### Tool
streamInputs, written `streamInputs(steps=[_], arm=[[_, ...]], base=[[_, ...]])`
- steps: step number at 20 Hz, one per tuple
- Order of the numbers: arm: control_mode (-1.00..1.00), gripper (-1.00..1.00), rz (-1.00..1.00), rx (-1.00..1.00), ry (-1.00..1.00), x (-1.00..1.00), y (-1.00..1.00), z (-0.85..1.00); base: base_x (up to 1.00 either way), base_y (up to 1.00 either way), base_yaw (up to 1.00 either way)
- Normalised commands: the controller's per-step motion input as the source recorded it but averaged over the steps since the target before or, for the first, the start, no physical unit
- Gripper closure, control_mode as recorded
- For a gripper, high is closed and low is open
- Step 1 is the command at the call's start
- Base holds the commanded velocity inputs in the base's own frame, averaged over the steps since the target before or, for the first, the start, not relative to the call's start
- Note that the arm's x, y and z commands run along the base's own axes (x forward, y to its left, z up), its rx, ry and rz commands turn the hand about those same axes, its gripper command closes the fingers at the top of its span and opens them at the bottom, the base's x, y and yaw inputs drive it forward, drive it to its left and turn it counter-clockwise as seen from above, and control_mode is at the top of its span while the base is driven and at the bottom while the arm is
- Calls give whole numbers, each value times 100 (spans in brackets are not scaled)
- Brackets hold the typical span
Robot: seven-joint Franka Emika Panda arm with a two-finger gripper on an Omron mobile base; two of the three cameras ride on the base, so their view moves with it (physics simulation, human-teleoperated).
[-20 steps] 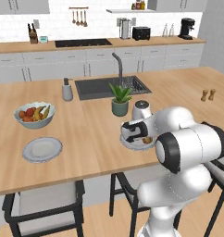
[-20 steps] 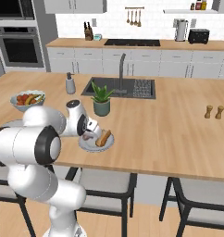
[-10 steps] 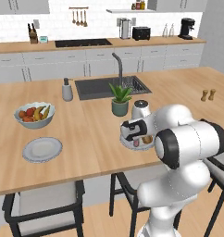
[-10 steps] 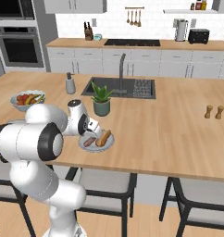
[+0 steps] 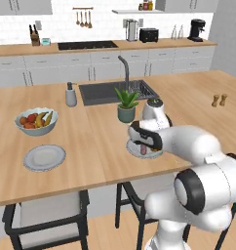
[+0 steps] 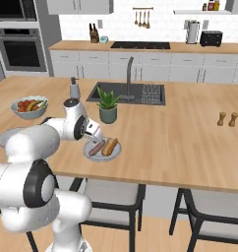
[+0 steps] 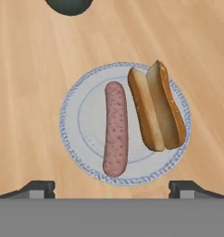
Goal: Place one bun and one sausage from the bowl on each plate.
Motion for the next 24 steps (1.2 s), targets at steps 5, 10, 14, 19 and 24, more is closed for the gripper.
streamInputs(steps=[5,10,14,19,24], arm=[[-100,-100,1,18,-10,-100,4,99],[-100,-100,2,-1,-8,-100,9,36],[-100,-100,0,-4,0,-34,12,6],[100,-100,0,0,-1,-9,0,0],[100,-100,0,0,0,0,0,0]], base=[[0,0,0],[0,0,0],[0,0,0],[-15,0,0],[-58,-60,-10]])
